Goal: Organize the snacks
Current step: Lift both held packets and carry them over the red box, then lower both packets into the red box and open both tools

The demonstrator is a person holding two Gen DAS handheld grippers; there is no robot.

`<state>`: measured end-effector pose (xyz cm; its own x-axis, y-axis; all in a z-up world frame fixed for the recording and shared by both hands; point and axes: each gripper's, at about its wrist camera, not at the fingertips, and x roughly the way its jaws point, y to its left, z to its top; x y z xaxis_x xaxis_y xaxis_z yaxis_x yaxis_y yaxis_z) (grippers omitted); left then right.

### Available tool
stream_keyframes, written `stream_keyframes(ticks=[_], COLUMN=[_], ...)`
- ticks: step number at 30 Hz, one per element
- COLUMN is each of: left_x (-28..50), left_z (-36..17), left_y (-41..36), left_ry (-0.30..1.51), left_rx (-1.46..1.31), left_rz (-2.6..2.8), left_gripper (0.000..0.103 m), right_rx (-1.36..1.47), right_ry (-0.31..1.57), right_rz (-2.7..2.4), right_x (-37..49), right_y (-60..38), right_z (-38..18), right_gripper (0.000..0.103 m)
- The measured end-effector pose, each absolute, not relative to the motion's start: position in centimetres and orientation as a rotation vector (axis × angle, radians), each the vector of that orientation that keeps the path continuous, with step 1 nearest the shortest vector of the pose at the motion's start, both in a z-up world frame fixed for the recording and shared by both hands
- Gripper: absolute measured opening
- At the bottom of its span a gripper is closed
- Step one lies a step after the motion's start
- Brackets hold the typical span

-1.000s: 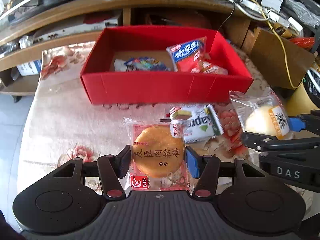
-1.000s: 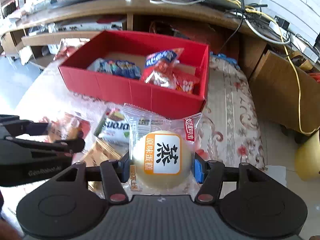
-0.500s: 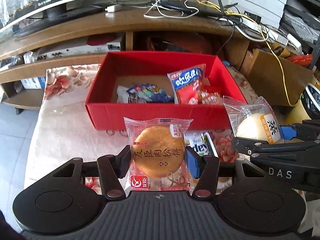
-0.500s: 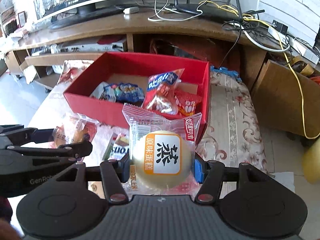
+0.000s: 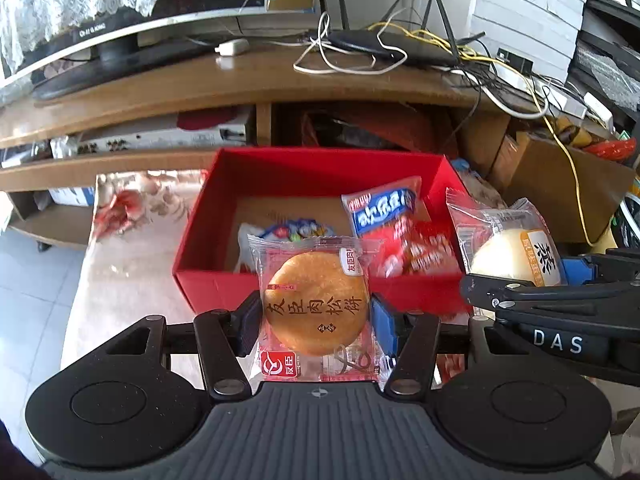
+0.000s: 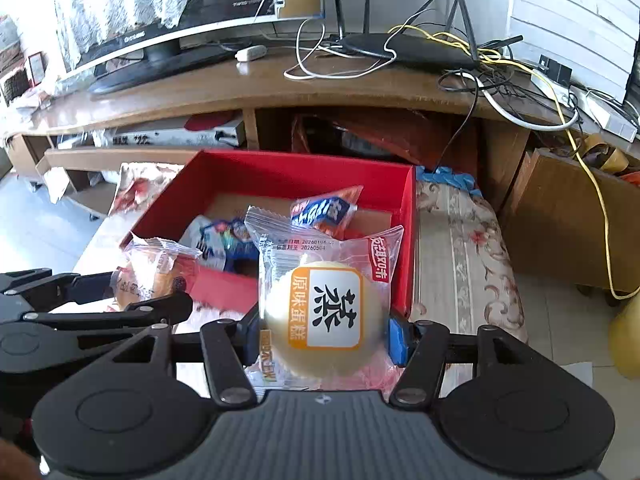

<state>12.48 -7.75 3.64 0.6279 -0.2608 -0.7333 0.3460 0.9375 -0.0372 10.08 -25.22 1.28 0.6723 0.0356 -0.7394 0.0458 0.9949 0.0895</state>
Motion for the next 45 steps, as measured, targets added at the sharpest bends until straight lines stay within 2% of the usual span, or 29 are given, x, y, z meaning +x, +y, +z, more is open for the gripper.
stream_keyframes(ticks=[13,25,45], left_x=[16.7,20.7,22.2], left_z=[4.0,1.7,0.0], left_y=[-9.2,-10.6,-10.9], left_ry=[0.796,0.848,0.902], left_rx=[0.114,0.115,0.103], left_rz=[-0.318,-0.288,-0.263], left_gripper=[0.062,0.062,0.063], right_rx=[0.136,0.149,0.134], right_ry=[0.809,0.868,0.923], right_rz=[-0.020,-0.030,-0.029], right_x=[14.7,19.7,22.2], right_y=[-26.4,-27.7,-27.8], right_z=[2.0,-0.4,-2.9], right_gripper=[0.057,0.057,0.058])
